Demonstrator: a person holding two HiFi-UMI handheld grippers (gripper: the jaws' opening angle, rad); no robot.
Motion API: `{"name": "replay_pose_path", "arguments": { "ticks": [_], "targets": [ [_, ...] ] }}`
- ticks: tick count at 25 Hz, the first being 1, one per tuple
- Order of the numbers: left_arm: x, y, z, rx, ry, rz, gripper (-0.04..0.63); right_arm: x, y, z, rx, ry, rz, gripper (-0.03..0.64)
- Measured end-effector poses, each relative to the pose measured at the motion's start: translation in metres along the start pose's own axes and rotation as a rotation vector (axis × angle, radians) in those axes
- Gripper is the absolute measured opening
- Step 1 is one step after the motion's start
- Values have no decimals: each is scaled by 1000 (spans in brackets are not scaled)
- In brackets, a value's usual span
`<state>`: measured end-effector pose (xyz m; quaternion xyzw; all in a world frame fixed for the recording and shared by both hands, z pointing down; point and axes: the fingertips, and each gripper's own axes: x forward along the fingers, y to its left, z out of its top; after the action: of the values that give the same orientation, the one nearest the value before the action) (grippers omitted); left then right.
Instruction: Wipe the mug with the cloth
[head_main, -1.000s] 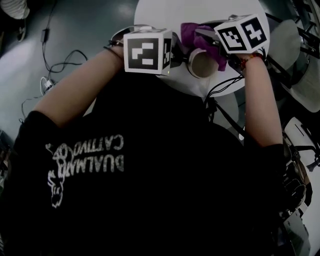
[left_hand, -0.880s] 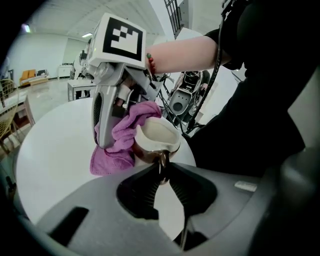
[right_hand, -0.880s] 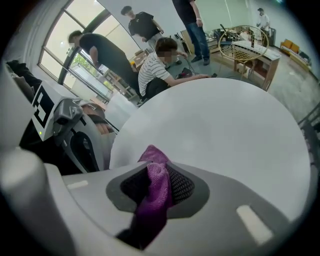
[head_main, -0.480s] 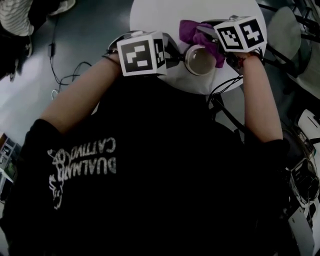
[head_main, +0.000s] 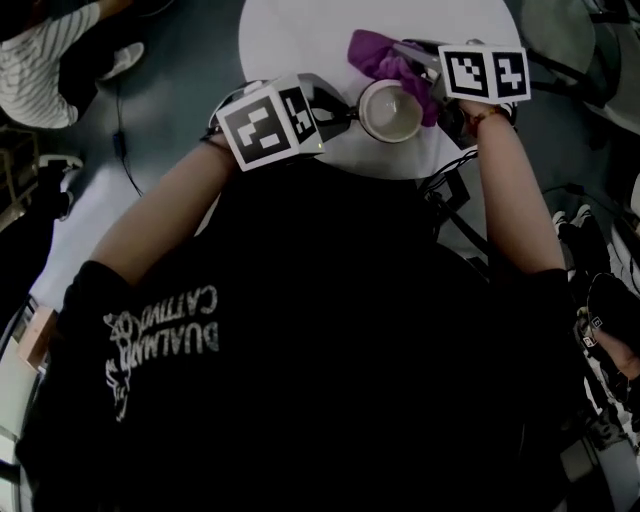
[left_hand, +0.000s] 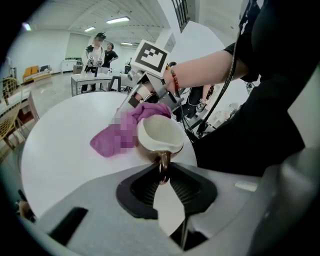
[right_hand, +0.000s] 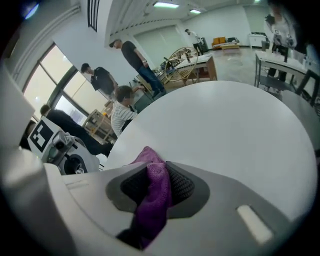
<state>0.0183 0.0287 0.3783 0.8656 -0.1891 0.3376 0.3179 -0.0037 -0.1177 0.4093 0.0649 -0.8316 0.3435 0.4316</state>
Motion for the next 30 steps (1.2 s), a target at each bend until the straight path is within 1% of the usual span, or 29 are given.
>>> {"name": "replay_pose_path", "arguments": {
  "ticks": [2, 6, 9, 11, 13, 18, 24, 28, 30],
  "targets": [
    [2, 0, 3, 2, 3, -6, 66, -6, -6, -1, 58, -53, -1, 89],
    [9, 3, 4, 27, -21, -16, 66, -12, -13, -4, 164, -170, -8, 89],
    [11, 3, 1, 28, -5, -29, 66, -15, -14, -6, 189, -236, -21, 87],
    [11, 4, 0, 29, 3, -35, 67, -16, -16, -7, 179, -253, -37, 87],
    [10, 6, -2, 31, 10, -38, 67, -17, -17, -8, 193, -263, -49, 87],
    [11, 9, -4, 21, 20, -48, 69, -21, -26, -15, 279, -301, -90, 87],
    [11, 17, 0, 14, 32, -52, 74, -31, -39, -24, 375, -354, -163, 87],
    [5, 9, 0, 22, 89, -51, 75, -44, -39, -39, 427, -405, -211, 87],
    [3, 5, 0, 30, 98, -52, 75, -50, -38, -47, 457, -432, -239, 87]
  ]
}}
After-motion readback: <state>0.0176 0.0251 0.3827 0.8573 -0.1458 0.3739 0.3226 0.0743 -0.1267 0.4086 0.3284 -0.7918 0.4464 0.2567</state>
